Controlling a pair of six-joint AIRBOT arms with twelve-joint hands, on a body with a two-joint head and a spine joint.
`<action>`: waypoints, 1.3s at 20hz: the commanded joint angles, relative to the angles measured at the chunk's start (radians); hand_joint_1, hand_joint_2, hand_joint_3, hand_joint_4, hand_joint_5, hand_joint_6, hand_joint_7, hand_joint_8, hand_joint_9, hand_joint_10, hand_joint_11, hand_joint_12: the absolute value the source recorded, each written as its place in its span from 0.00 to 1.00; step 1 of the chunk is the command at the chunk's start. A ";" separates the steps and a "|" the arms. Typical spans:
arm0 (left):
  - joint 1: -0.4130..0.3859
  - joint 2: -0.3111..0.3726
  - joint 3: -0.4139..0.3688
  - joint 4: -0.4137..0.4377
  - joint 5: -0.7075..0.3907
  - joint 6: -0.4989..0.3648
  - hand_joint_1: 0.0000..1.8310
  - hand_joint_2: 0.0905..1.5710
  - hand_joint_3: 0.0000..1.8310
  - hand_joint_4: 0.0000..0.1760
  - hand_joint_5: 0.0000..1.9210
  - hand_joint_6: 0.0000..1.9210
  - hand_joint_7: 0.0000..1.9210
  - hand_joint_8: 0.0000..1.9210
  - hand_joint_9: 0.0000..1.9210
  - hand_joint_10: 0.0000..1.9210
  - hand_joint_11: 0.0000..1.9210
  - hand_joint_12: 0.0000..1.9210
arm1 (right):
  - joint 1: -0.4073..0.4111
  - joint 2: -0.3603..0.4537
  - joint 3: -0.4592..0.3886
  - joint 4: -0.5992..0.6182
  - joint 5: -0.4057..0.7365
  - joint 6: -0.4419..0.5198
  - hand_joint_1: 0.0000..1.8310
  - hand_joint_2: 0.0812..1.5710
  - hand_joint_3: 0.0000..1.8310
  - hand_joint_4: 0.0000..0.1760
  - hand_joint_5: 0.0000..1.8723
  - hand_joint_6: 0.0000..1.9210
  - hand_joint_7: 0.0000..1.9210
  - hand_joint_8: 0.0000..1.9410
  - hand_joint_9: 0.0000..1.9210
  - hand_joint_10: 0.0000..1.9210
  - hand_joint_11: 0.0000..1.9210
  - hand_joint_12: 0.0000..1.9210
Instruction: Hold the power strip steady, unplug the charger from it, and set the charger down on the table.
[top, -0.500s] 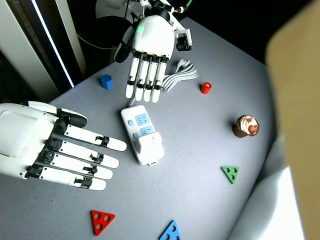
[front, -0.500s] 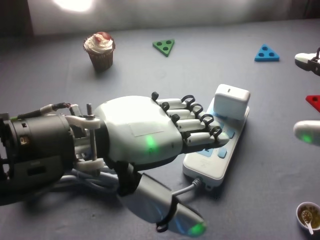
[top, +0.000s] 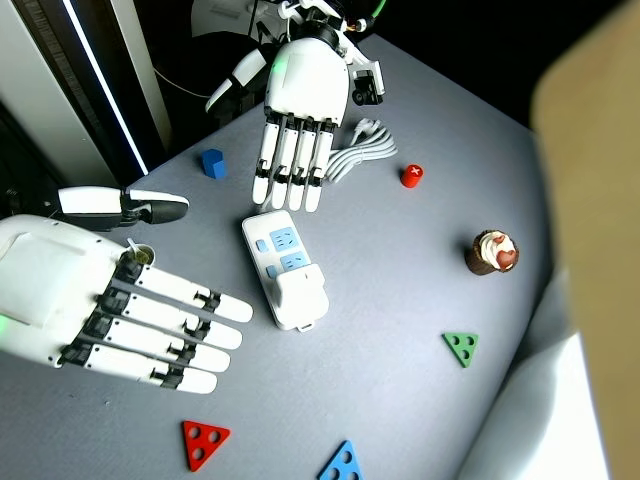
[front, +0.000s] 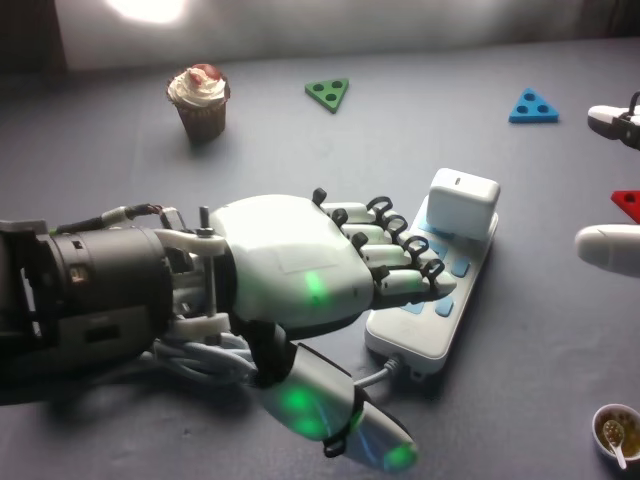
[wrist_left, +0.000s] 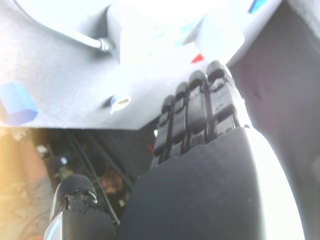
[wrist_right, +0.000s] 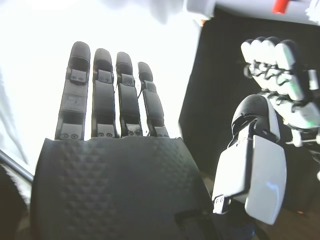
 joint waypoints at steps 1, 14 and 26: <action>-0.012 -0.011 0.004 -0.008 -0.077 0.000 0.00 0.59 0.00 0.00 0.03 0.00 0.04 0.00 0.04 0.00 0.01 0.06 | 0.011 0.007 0.000 0.002 0.093 0.001 0.10 0.57 0.00 0.00 0.11 0.00 0.13 0.00 0.13 0.00 0.11 0.09; 0.044 -0.141 0.077 -0.024 -0.041 0.003 0.00 0.58 0.00 0.00 0.03 0.00 0.04 0.00 0.03 0.00 0.02 0.01 | 0.071 -0.076 0.010 0.098 -0.007 -0.021 0.08 0.57 0.00 0.00 0.12 0.00 0.14 0.00 0.14 0.00 0.13 0.08; 0.065 -0.188 0.118 -0.030 -0.010 0.036 0.00 0.58 0.00 0.00 0.03 0.00 0.03 0.00 0.03 0.00 0.02 0.01 | 0.136 -0.178 0.068 0.230 -0.020 -0.054 0.12 0.57 0.00 0.00 0.12 0.00 0.14 0.00 0.13 0.00 0.13 0.05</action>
